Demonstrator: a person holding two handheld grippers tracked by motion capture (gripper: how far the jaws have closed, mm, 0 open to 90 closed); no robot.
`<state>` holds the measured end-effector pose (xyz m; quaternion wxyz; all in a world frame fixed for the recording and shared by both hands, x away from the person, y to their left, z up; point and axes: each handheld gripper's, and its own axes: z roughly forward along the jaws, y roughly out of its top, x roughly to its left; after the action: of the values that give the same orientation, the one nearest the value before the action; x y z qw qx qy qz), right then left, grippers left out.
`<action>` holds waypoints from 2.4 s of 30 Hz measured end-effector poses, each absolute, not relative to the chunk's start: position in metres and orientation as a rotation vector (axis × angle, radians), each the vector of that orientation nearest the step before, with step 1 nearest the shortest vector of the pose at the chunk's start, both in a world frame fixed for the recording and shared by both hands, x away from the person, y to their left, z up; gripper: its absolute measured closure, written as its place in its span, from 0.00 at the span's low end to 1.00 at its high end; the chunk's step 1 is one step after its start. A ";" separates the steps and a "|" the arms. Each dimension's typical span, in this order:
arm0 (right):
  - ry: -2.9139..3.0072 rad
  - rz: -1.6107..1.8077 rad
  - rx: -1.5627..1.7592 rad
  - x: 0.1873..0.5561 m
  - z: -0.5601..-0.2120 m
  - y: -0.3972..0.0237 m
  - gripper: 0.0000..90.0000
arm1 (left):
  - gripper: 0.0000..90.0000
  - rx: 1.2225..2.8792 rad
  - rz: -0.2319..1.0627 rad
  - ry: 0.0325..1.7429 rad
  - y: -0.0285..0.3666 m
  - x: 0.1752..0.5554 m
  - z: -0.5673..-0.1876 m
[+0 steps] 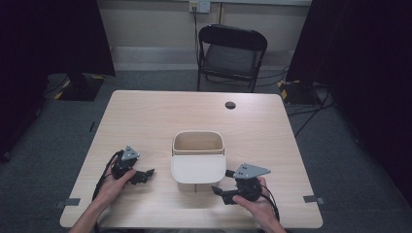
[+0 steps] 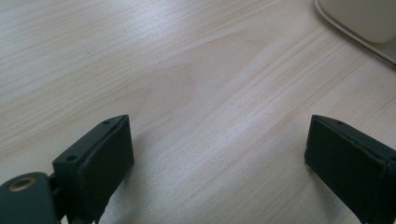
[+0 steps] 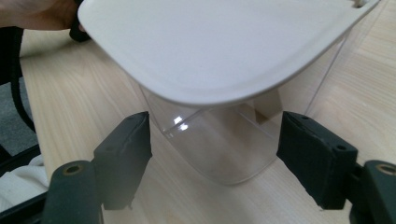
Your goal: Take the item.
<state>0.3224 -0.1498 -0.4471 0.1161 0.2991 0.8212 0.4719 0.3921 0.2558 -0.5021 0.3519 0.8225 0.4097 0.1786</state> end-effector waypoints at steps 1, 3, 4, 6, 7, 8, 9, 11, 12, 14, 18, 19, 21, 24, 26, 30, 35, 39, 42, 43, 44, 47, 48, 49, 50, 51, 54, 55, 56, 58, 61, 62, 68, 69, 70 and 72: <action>2.399 1.383 0.889 0.324 -0.447 -0.150 0.30 | 0.08 2.127 0.462 1.061 0.256 0.392 -0.502; 2.396 1.388 0.900 0.326 -0.447 -0.150 0.32 | 0.08 2.127 0.463 1.061 0.256 0.392 -0.502; 2.392 1.392 0.908 0.326 -0.447 -0.151 0.33 | 0.08 2.127 0.464 1.061 0.256 0.392 -0.502; 2.377 1.399 0.917 0.327 -0.446 -0.152 0.35 | 0.08 2.127 0.463 1.061 0.256 0.392 -0.502; 2.370 1.407 0.916 0.327 -0.445 -0.152 0.35 | 0.08 2.128 0.462 1.062 0.256 0.392 -0.502; 2.368 1.414 0.917 0.328 -0.445 -0.153 0.35 | 0.08 2.127 0.463 1.061 0.256 0.392 -0.502; 2.365 1.416 0.917 0.328 -0.444 -0.152 0.34 | 0.08 2.128 0.463 1.061 0.256 0.392 -0.502; 2.363 1.420 0.915 0.328 -0.444 -0.152 0.34 | 0.08 2.128 0.463 1.061 0.256 0.392 -0.502; 2.362 1.425 0.913 0.328 -0.444 -0.152 0.34 | 0.08 2.127 0.463 1.061 0.256 0.392 -0.502; 2.363 1.437 0.919 0.328 -0.443 -0.153 0.34 | 0.08 2.127 0.463 1.061 0.256 0.392 -0.502; 2.362 1.443 0.920 0.328 -0.442 -0.154 0.34 | 0.07 2.124 0.459 1.063 0.255 0.392 -0.502; 2.361 1.445 0.922 0.328 -0.442 -0.154 0.34 | 0.07 2.125 0.459 1.063 0.255 0.392 -0.502; 2.358 1.448 0.919 0.328 -0.442 -0.154 0.34 | 0.07 2.125 0.459 1.063 0.255 0.392 -0.502; 2.350 1.458 0.917 0.328 -0.441 -0.154 0.33 | 0.07 2.124 0.459 1.063 0.255 0.392 -0.502; 2.346 1.462 0.922 0.328 -0.440 -0.153 0.32 | 0.07 2.125 0.458 1.062 0.255 0.393 -0.502; 2.346 1.463 0.922 0.329 -0.439 -0.153 0.31 | 0.07 2.126 0.459 1.062 0.255 0.393 -0.502; 2.331 1.473 0.917 0.328 -0.438 -0.153 0.29 | 0.07 2.125 0.458 1.062 0.255 0.393 -0.502; 2.325 1.471 0.923 0.330 -0.436 -0.153 0.25 | 0.07 2.125 0.458 1.062 0.255 0.393 -0.502; 2.330 1.473 0.918 0.331 -0.435 -0.154 0.24 | 0.07 2.125 0.458 1.062 0.255 0.393 -0.502; 2.330 1.473 0.914 0.331 -0.435 -0.154 0.24 | 0.07 2.122 0.458 1.064 0.255 0.393 -0.503; 2.326 1.475 0.914 0.332 -0.434 -0.154 0.24 | 0.07 2.122 0.458 1.064 0.255 0.393 -0.503; 2.319 1.484 0.902 0.333 -0.431 -0.154 0.25 | 0.07 2.125 0.458 1.062 0.255 0.393 -0.502; 2.318 1.480 0.901 0.333 -0.430 -0.154 0.26 | 0.07 2.125 0.459 1.062 0.255 0.393 -0.502; 2.319 1.477 0.902 0.333 -0.430 -0.154 0.26 | 0.07 2.125 0.459 1.062 0.255 0.393 -0.502; 2.316 1.474 0.903 0.333 -0.430 -0.154 0.27 | 0.07 2.125 0.458 1.063 0.255 0.393 -0.502; 2.317 1.478 0.901 0.333 -0.430 -0.154 0.27 | 0.07 2.125 0.458 1.063 0.255 0.393 -0.502; 2.316 1.474 0.894 0.334 -0.428 -0.154 0.27 | 0.07 2.125 0.458 1.062 0.255 0.393 -0.502; 2.315 1.476 0.895 0.334 -0.428 -0.154 0.27 | 0.07 2.125 0.458 1.062 0.255 0.393 -0.502; 2.313 1.481 0.895 0.335 -0.427 -0.155 0.27 | 0.07 2.125 0.459 1.062 0.255 0.393 -0.502; 2.316 1.485 0.896 0.337 -0.427 -0.155 0.26 | 0.07 2.125 0.458 1.062 0.255 0.393 -0.502; 2.324 1.475 0.892 0.337 -0.427 -0.156 0.25 | 0.07 2.125 0.459 1.063 0.255 0.392 -0.502; 2.318 1.476 0.894 0.337 -0.426 -0.156 0.25 | 0.07 2.125 0.459 1.064 0.255 0.392 -0.502; 2.289 1.504 0.879 0.338 -0.423 -0.156 0.26 | 0.07 2.125 0.459 1.064 0.255 0.392 -0.502; 2.288 1.503 0.880 0.338 -0.422 -0.156 0.26 | 0.07 2.125 0.459 1.063 0.255 0.392 -0.502; 2.288 1.503 0.878 0.338 -0.422 -0.155 0.27 | 0.07 2.125 0.458 1.064 0.255 0.392 -0.502; 2.291 1.503 0.879 0.338 -0.423 -0.155 0.27 | 0.07 2.125 0.459 1.064 0.255 0.392 -0.502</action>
<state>0.3384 -0.1547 -0.4227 0.1318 0.3028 0.7892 0.5178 0.3925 0.2553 -0.5024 0.3528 0.8215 0.4112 0.1775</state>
